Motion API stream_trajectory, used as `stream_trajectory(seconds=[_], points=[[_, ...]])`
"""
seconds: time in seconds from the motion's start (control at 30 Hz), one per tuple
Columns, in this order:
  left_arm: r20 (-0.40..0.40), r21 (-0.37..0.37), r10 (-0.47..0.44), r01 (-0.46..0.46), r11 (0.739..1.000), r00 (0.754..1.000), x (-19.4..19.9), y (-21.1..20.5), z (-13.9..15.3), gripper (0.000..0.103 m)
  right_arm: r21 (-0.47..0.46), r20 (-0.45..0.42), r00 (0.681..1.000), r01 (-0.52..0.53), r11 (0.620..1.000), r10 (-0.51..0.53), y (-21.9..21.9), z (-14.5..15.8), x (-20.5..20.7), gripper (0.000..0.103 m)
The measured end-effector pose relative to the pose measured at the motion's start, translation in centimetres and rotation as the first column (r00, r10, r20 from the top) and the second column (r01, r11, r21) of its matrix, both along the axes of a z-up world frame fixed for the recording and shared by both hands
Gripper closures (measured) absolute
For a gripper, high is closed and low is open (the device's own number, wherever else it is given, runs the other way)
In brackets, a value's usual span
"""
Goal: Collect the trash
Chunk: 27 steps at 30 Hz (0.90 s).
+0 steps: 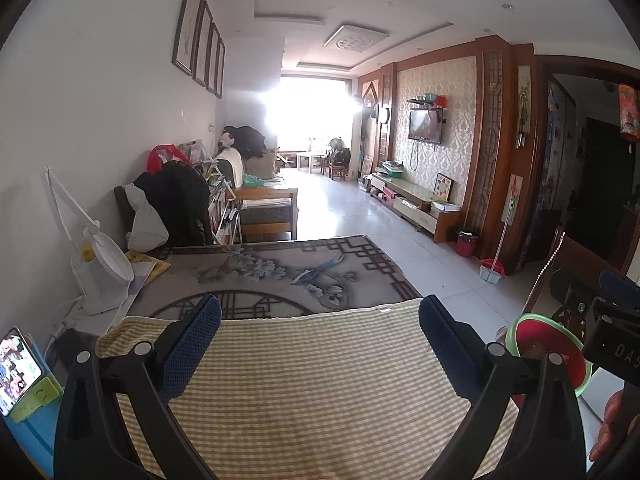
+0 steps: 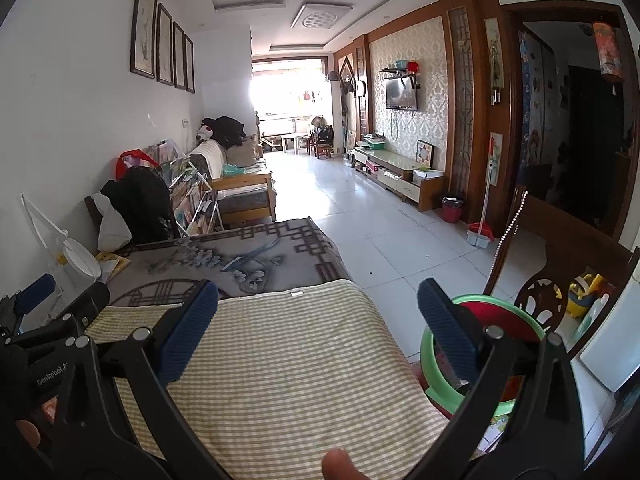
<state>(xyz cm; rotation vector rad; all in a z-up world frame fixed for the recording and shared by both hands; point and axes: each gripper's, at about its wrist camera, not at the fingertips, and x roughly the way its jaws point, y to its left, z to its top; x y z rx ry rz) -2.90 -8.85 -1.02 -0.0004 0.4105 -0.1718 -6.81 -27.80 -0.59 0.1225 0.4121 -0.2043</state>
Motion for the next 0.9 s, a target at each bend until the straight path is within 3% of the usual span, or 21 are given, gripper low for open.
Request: stream_trajectory(seconds=[0.9], points=[[-0.012,0.031,-0.021,0.022,0.999,1.000,-0.33,-0.74,-0.85,0.008,0.014,-0.041,0.999,-0.007,1.000,0.008,-0.57,-0.99,-0.06,0.005]])
